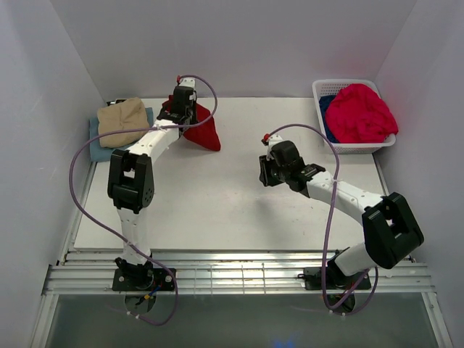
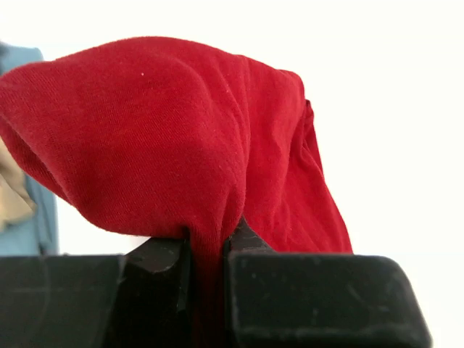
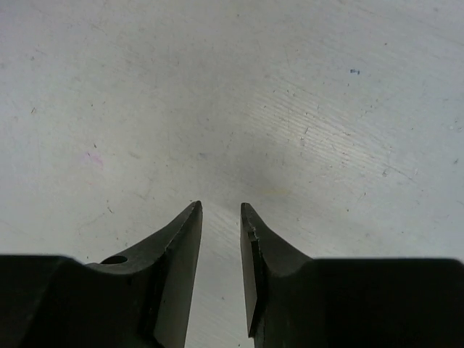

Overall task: Fold and stack the t-shirts
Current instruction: Put the neatly folded tshirt into the corner of the board with the left arm

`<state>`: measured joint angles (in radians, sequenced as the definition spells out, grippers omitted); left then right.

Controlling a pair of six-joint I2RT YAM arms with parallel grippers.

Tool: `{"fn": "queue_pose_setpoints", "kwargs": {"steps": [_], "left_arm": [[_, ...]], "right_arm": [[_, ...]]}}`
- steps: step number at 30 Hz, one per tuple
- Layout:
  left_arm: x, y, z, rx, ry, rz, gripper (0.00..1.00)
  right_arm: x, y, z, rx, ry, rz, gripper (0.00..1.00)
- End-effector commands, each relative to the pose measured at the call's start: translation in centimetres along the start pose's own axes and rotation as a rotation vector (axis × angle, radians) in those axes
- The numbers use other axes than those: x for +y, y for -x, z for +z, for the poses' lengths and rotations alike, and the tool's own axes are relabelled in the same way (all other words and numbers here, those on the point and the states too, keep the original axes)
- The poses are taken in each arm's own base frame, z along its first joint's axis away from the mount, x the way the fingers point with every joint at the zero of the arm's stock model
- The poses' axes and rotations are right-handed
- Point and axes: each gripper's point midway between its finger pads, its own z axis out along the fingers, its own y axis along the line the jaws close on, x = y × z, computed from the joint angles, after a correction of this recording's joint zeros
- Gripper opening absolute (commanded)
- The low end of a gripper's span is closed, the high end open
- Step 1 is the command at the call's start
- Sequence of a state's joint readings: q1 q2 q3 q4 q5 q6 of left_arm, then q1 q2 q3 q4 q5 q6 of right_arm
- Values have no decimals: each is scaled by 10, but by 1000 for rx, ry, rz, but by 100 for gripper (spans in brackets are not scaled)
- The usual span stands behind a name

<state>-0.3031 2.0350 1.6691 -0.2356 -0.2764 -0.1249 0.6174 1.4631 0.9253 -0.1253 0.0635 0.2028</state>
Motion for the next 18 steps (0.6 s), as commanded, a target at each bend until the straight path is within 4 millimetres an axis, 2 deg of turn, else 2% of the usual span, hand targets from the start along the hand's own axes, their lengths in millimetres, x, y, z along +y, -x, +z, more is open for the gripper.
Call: {"fn": "queue_pose_setpoints", "kwargs": {"steps": [1, 2, 4, 5, 6, 7, 9, 10, 12, 18], "left_arm": [[23, 14, 7, 16, 35, 79, 0], [27, 10, 14, 30, 40, 87, 0], [45, 24, 19, 11, 69, 80, 0], [51, 21, 25, 26, 74, 83, 0], [66, 23, 29, 28, 90, 97, 0], [73, 34, 30, 11, 95, 90, 0], [90, 34, 37, 24, 110, 96, 0], [96, 42, 38, 9, 117, 93, 0], [107, 43, 43, 15, 118, 97, 0], [126, 68, 47, -28, 127, 120, 0]], "right_arm": [[9, 13, -7, -74, 45, 10, 34], [8, 7, -6, -62, 44, 10, 34], [8, 2, -4, -51, 50, 10, 34], [8, 0, -4, -48, 52, 10, 34], [8, -5, -3, -39, 53, 10, 34], [8, -7, -2, -40, 58, 13, 34], [9, -11, -2, -36, 63, 15, 34], [9, -10, -2, -42, 64, 19, 34], [8, -11, -2, -42, 64, 21, 34], [17, -15, 3, -18, 108, 22, 34]]}}
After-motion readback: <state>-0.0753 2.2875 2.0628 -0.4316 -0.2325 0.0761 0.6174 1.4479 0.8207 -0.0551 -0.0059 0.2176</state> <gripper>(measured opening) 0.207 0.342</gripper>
